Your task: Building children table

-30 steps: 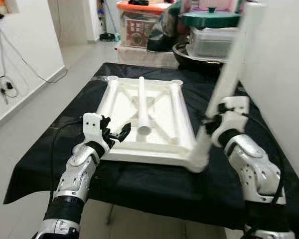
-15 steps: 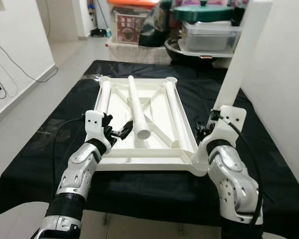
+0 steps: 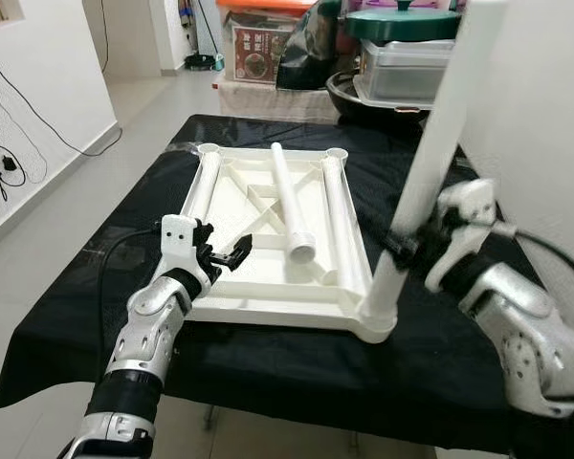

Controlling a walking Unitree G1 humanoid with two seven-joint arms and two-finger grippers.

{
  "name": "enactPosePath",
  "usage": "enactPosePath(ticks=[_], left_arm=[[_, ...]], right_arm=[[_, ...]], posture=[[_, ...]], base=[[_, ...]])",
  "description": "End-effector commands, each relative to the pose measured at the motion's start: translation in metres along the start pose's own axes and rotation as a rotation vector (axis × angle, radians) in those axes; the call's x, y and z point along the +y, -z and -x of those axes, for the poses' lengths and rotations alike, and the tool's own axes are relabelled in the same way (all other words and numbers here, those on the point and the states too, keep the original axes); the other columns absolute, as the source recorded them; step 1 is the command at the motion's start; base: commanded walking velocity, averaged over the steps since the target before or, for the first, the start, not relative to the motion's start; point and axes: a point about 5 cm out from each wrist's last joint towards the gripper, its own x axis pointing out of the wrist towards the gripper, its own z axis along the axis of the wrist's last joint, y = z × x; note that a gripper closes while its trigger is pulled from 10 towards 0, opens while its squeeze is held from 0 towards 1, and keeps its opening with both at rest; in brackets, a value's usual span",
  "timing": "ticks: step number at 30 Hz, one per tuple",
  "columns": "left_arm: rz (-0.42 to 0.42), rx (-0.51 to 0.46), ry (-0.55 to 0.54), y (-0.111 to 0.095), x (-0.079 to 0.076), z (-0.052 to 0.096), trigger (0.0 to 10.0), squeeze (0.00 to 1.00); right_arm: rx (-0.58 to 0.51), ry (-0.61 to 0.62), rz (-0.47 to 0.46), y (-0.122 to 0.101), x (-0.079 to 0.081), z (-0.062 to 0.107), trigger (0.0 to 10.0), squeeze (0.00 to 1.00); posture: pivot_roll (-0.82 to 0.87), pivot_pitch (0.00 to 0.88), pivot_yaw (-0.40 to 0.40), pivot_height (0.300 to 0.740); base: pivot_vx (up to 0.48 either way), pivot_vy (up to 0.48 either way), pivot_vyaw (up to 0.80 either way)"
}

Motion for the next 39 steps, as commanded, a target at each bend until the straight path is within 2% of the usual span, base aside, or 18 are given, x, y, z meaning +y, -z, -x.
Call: enactPosePath(ticks=[1, 3, 4, 6, 8, 13, 16, 17, 19, 20, 25, 26, 29, 30, 32, 34, 37, 39], left_arm=[[-0.011, -0.002, 0.007, -0.001, -0.002, 0.0, 10.0, 0.0], [-0.012, 0.001, 0.006, 0.0, -0.001, 0.001, 10.0, 0.0], [-0.018, 0.01, 0.0, 0.002, 0.002, 0.003, 10.0, 0.0], [-0.019, 0.009, 0.001, 0.001, 0.003, 0.002, 10.0, 0.0], [-0.02, 0.005, 0.004, -0.001, 0.003, 0.002, 10.0, 0.0], [-0.021, 0.004, 0.001, -0.001, 0.003, 0.002, 10.0, 0.0], [-0.012, 0.006, 0.005, 0.001, -0.001, 0.0, 10.0, 0.0], [-0.01, 0.007, 0.01, 0.001, -0.003, 0.0, 10.0, 0.0], [-0.009, 0.007, 0.014, 0.001, -0.003, 0.0, 10.0, 0.0], [-0.013, 0.011, 0.012, 0.002, -0.002, 0.001, 10.0, 0.0], [-0.022, 0.004, -0.002, -0.003, 0.005, 0.001, 10.0, 0.0], [-0.024, 0.001, -0.006, -0.004, 0.007, 0.001, 10.0, 0.0], [-0.025, -0.001, -0.008, -0.004, 0.007, 0.001, 10.0, 0.0], [-0.02, 0.0, -0.019, -0.001, 0.007, 0.003, 10.0, 0.0], [-0.018, -0.001, -0.021, 0.0, 0.006, 0.003, 10.0, 0.0], [-0.015, 0.0, -0.02, 0.002, 0.003, 0.005, 10.0, 0.0], [-0.013, 0.002, -0.018, 0.003, 0.002, 0.006, 10.0, 0.0], [-0.016, 0.014, -0.016, 0.005, 0.003, 0.008, 10.0, 0.0]], right_arm=[[0.033, -0.019, -0.017, 0.01, 0.005, -0.006, 0.0, 0.0], [0.057, 0.057, -0.033, 0.016, -0.001, -0.01, 0.0, 0.0], [0.133, 0.385, -0.092, 0.032, -0.028, -0.013, 0.0, 0.0], [0.201, 0.662, -0.147, 0.046, -0.045, -0.007, 0.0, 0.0], [0.211, 0.84, -0.191, 0.053, -0.05, 0.003, 0.0, 0.0], [0.19, 0.969, -0.224, 0.057, -0.043, 0.013, 0.0, 0.0], [0.18, 0.977, -0.217, 0.054, -0.012, 0.007, 0.0, 0.0], [0.151, 0.91, -0.203, 0.048, -0.003, 0.001, 10.0, 0.0], [0.13, 0.863, -0.194, 0.044, 0.002, -0.003, 10.0, 0.0], [0.095, 0.848, -0.188, 0.04, 0.001, -0.005, 10.0, 1.0], [0.02, 0.744, -0.185, 0.02, -0.017, -0.013, 10.0, 1.0], [-0.034, 0.678, -0.216, 0.009, -0.023, -0.014, 10.0, 0.0], [-0.073, 0.641, -0.238, 0.002, -0.025, -0.014, 10.0, 0.0], [-0.16, 0.417, -0.192, -0.017, -0.033, 0.001, 10.0, 0.0], [-0.168, 0.368, -0.153, -0.021, -0.033, 0.008, 10.0, 0.0], [-0.146, 0.27, -0.107, -0.02, -0.031, 0.02, 10.0, 0.0], [-0.12, 0.217, -0.087, -0.015, -0.026, 0.023, 10.0, 0.0], [-0.051, 0.134, -0.055, 0.001, -0.015, 0.023, 10.0, 0.0]], posture=[[0.05, 0.0, -0.064, 0.74], [0.05, 0.0, -0.064, 0.74], [0.05, 0.0, -0.06, 0.74], [0.05, 0.0, -0.059, 0.74], [0.04, 0.0, -0.062, 0.74], [0.04, 0.0, -0.058, 0.74], [0.04, 0.0, -0.05, 0.74], [0.03, 0.0, -0.046, 0.74], [0.03, 0.0, -0.046, 0.74], [0.03, 0.0, -0.046, 0.74], [0.04, 0.0, -0.059, 0.74], [0.04, 0.0, -0.062, 0.74], [0.04, 0.0, -0.062, 0.74], [0.05, 0.0, -0.081, 0.74], [0.05, 0.0, -0.081, 0.74], [0.06, 0.0, -0.082, 0.74], [0.05, 0.0, -0.077, 0.74], [0.05, 0.0, -0.07, 0.74]], base=[[0.0, 0.0, 0.0], [0.0, 0.0, 0.0], [0.0, 0.0, 0.0], [0.0, 0.0, 0.0], [0.0, 0.0, 0.0], [0.0, 0.0, 0.0], [0.0, 0.0, 0.0], [0.0, 0.0, 0.0], [0.0, 0.0, 0.0], [0.0, 0.0, 0.0], [0.0, 0.0, 0.0], [0.0, 0.0, 0.0], [0.0, 0.0, 0.0], [0.0, 0.0, 0.0], [0.0, 0.0, 0.0], [0.0, 0.0, 0.0], [0.0, 0.0, 0.0], [0.0, 0.0, 0.0]])
